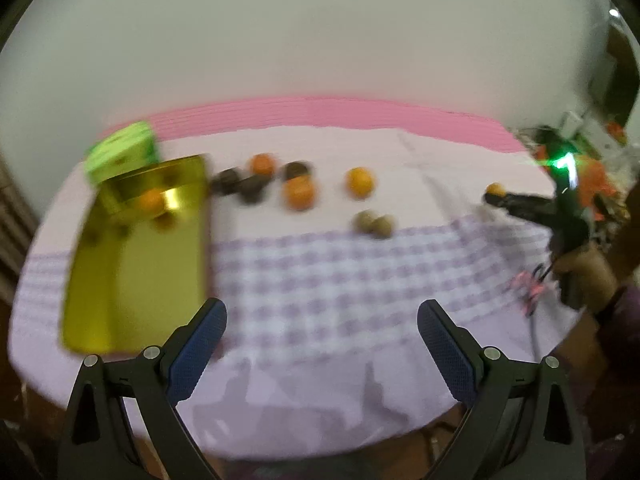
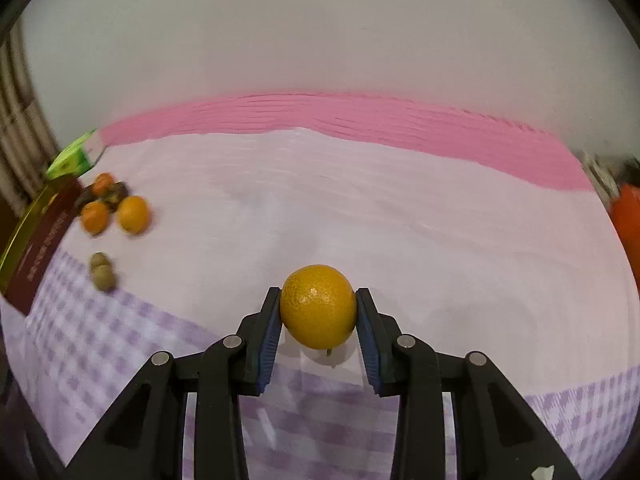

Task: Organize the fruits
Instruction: 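Grasp the large orange on the cloth with the right gripper, then grasp two small brown fruits together with the left gripper while the right gripper holds the orange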

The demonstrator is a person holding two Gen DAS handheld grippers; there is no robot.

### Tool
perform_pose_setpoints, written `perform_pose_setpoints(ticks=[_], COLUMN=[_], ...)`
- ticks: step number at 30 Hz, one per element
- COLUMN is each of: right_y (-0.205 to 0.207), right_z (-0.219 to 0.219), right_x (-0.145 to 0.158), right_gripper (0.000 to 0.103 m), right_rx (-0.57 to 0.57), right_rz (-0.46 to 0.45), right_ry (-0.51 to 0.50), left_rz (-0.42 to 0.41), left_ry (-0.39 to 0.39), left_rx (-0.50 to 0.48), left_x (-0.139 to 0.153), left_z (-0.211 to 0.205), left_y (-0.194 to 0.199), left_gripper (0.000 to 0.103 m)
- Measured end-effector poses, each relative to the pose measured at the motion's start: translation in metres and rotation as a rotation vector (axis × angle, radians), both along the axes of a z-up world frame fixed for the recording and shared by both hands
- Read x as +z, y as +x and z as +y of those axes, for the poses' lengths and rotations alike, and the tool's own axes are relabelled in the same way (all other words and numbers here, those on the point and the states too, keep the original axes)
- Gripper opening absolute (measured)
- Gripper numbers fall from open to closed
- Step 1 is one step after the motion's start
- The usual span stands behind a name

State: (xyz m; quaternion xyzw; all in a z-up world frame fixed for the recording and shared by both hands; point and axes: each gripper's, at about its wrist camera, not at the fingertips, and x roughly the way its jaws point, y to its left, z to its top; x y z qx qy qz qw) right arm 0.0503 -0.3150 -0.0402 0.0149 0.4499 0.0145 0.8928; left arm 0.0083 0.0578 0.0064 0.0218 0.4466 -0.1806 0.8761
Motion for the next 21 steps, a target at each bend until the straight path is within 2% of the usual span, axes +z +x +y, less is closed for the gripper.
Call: perform_pose_setpoints(ticks=[2, 6, 11, 18, 20, 21], right_y=[-0.002, -0.001, 0.000, 0.003, 0.003, 0.002], right_z=[-0.011, -0.017, -0.017, -0.014, -0.017, -0.019], right_x=[-0.005, -0.018, -0.020, -0.020, -0.021, -0.021], right_gripper=[0.033, 0.033, 0.034, 0.035, 0.035, 0.035], right_rx=[-0.020, -0.028, -0.027, 0.014, 0.017, 0.016], right_rz=[-0.004, -0.006, -0.022, -0.019, -0.021, -0.022], right_ry=[0.014, 0.046, 0.099, 0.123, 0.139, 0.152], left_rz=[0.034, 0.158, 0.220, 0.240, 0.275, 0.249], left_ry=[-0.045, -0.095, -0.150, -0.067, -0.041, -0.018], left_rx=[-0.040, -0.038, -0.006, 0.046, 0.069, 0.080], left_x=[-0.007, -0.033, -0.057, -0.082, -0.093, -0.092], left_z=[-0.018, -0.047, -0.077, -0.105, -0.110, -0.114], left_y=[0.023, 0.069, 0.106, 0.129, 0.134, 0.134], left_gripper=[0.096, 0.096, 0.093, 0.082, 0.068, 0.069])
